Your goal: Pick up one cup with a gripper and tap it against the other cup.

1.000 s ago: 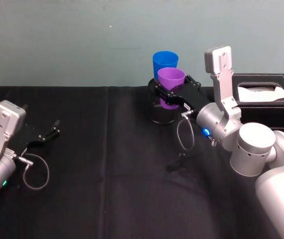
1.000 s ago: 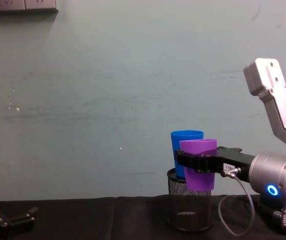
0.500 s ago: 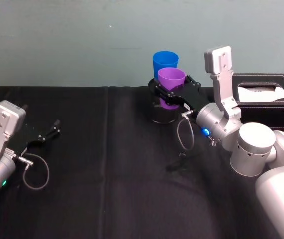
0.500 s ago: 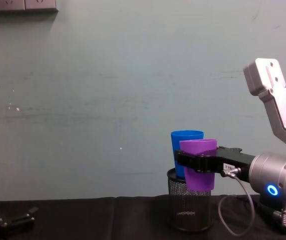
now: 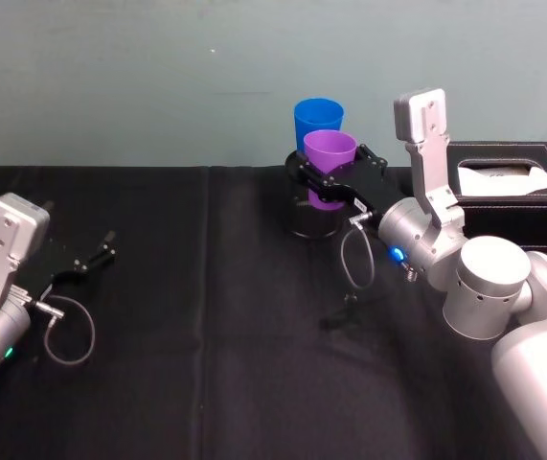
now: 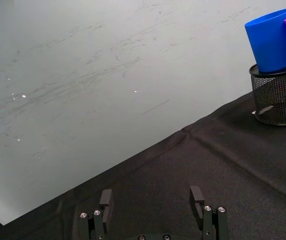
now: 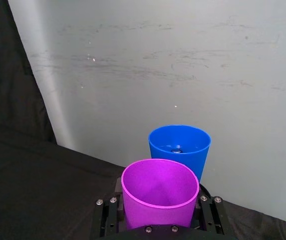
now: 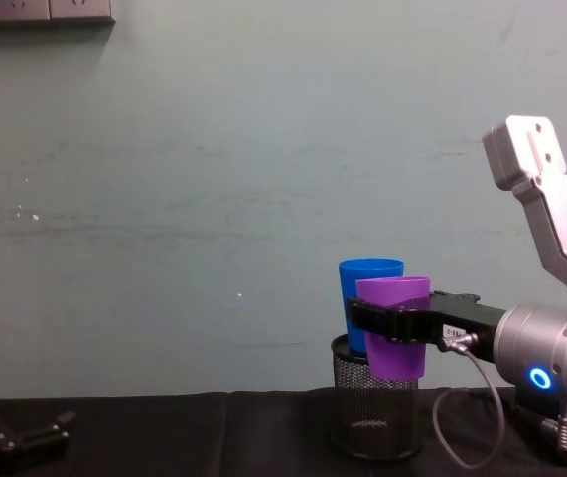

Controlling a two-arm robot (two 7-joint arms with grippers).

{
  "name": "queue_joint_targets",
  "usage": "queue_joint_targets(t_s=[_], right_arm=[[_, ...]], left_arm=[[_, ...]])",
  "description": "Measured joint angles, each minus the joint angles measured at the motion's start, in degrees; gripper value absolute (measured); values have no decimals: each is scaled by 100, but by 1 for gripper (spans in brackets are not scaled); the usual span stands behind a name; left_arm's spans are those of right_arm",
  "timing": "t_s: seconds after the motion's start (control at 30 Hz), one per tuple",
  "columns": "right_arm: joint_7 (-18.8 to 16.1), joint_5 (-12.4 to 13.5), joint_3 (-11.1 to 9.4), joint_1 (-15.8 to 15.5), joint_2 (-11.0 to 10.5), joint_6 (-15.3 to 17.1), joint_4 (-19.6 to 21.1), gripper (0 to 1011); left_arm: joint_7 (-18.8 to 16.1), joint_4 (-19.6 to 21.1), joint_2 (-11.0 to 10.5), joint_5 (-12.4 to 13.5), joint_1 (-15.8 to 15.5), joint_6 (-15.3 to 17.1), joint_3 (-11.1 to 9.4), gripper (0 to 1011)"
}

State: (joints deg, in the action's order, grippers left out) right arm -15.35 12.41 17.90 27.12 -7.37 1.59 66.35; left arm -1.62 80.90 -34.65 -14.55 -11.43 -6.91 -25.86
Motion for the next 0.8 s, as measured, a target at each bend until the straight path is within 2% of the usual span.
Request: queue_joint_targets(t_s=[0.8], right_arm=[[0, 0, 0, 0, 0, 0, 0, 735]], left_arm=[[0, 0, 0, 0, 0, 0, 0, 1000]])
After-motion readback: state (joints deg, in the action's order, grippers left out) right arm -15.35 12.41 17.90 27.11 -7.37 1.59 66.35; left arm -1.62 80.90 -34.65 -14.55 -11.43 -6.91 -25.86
